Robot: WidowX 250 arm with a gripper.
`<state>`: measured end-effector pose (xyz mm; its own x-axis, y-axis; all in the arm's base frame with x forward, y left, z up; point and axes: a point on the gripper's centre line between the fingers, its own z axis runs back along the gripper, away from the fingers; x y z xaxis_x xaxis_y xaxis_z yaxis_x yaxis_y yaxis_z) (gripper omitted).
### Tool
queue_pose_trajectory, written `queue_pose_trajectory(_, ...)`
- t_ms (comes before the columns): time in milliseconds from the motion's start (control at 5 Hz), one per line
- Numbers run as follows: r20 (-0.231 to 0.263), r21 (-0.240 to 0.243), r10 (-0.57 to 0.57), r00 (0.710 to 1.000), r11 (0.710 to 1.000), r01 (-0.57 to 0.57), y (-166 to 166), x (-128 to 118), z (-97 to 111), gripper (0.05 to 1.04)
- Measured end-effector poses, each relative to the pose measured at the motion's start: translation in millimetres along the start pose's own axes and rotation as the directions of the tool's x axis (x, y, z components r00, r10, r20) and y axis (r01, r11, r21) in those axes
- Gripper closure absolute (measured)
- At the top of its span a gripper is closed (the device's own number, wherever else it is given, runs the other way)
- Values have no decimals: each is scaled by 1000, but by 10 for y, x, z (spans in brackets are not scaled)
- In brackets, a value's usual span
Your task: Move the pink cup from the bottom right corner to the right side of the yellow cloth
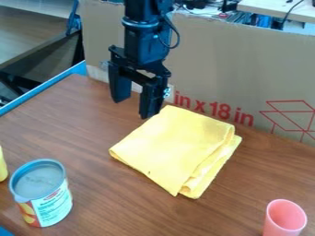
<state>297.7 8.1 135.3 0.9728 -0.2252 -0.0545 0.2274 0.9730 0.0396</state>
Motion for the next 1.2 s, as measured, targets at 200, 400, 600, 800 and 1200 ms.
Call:
queue_pose_trajectory(200, -27, -8, 3, 1000, 1000, -4, -8, -8, -77, 81)
queue_pose_trajectory(400, -27, -24, -40, 999, 999, 40, -346, 62, -61, 81)
queue_pose_trajectory(600, -1, -11, -132, 991, 991, 132, -717, 139, 15, 81)
queue_pose_trajectory(800, 9, 1, -207, 978, 978, 207, -979, 264, 27, 81)
queue_pose_trajectory(1200, 4, -34, -344, 939, 938, 344, -1421, 478, -146, 81)
